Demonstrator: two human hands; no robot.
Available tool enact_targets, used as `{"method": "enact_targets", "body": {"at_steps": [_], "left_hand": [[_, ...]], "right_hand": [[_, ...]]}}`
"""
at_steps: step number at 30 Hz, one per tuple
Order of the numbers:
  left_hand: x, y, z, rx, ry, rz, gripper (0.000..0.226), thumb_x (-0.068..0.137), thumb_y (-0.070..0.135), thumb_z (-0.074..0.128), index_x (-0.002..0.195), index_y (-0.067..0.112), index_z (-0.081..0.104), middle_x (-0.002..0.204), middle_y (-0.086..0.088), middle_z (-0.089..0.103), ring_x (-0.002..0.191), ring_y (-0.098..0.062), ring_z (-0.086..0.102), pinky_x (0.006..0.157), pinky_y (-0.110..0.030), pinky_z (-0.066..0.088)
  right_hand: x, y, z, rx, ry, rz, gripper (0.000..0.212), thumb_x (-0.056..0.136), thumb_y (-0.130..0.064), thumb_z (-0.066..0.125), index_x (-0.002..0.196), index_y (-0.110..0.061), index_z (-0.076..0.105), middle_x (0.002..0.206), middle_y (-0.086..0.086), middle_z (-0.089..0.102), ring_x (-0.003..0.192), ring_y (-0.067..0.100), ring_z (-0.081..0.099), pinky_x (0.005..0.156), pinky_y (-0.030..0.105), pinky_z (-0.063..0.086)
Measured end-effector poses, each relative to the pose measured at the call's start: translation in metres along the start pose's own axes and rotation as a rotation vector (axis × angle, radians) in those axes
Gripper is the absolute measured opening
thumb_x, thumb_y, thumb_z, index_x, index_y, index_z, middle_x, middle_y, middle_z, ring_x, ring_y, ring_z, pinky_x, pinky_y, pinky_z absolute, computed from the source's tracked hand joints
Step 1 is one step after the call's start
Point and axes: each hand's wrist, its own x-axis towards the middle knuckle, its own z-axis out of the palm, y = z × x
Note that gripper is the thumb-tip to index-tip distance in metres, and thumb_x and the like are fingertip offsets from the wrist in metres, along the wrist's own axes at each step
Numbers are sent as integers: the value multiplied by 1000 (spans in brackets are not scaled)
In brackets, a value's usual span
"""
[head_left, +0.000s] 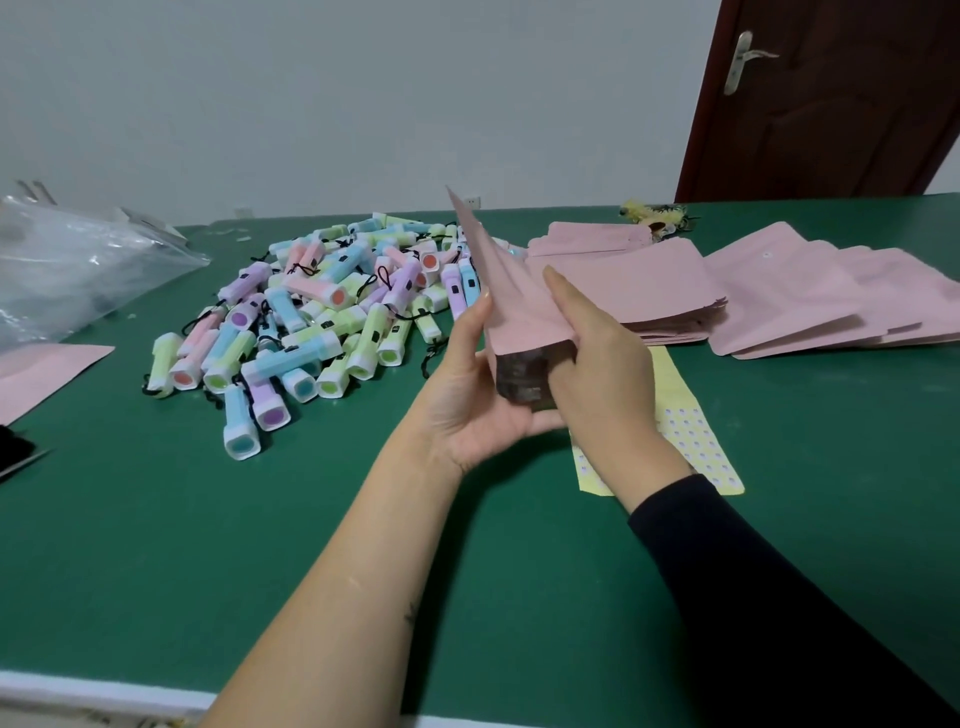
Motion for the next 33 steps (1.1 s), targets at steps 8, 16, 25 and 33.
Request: {"method": "enact_targets", "body": {"at_steps": [8, 16, 25, 33], "left_hand": [[-5, 17, -12, 190, 280, -21, 79, 70, 54, 74, 131, 7, 56, 132, -22, 60, 119, -39, 60, 100, -58, 47], [1, 3, -2, 254, 217, -56, 117, 53, 72, 77, 149, 32, 25, 146, -21, 45, 115, -34, 64, 81, -54, 57], [2, 4, -2, -17, 149, 24, 110, 53, 64, 80, 142, 13, 43, 123, -15, 59, 108, -35, 64, 86, -55, 55], [-1, 7, -4, -53, -21, 44, 97, 52, 50, 89, 132, 8, 52, 136, -19, 51, 128, -38, 48, 103, -62, 37]], "right_hand": [[6, -4, -5, 121, -183, -29, 69, 84, 9, 38, 146, -22, 43, 143, -3, 51, 130, 16, 47, 108, 28, 38], [5, -2, 2, 87, -131, -5, 54, 96, -3, 38, 143, -28, 45, 133, -5, 59, 118, 17, 56, 99, 32, 47], [2, 1, 4, -93, -71, -297, 62, 74, 12, 55, 124, -22, 67, 124, 2, 63, 112, 25, 52, 88, 28, 41], [1, 1, 4, -32, -10, -257, 56, 76, 12, 51, 120, -17, 70, 112, 2, 68, 105, 24, 54, 87, 24, 40]]}}
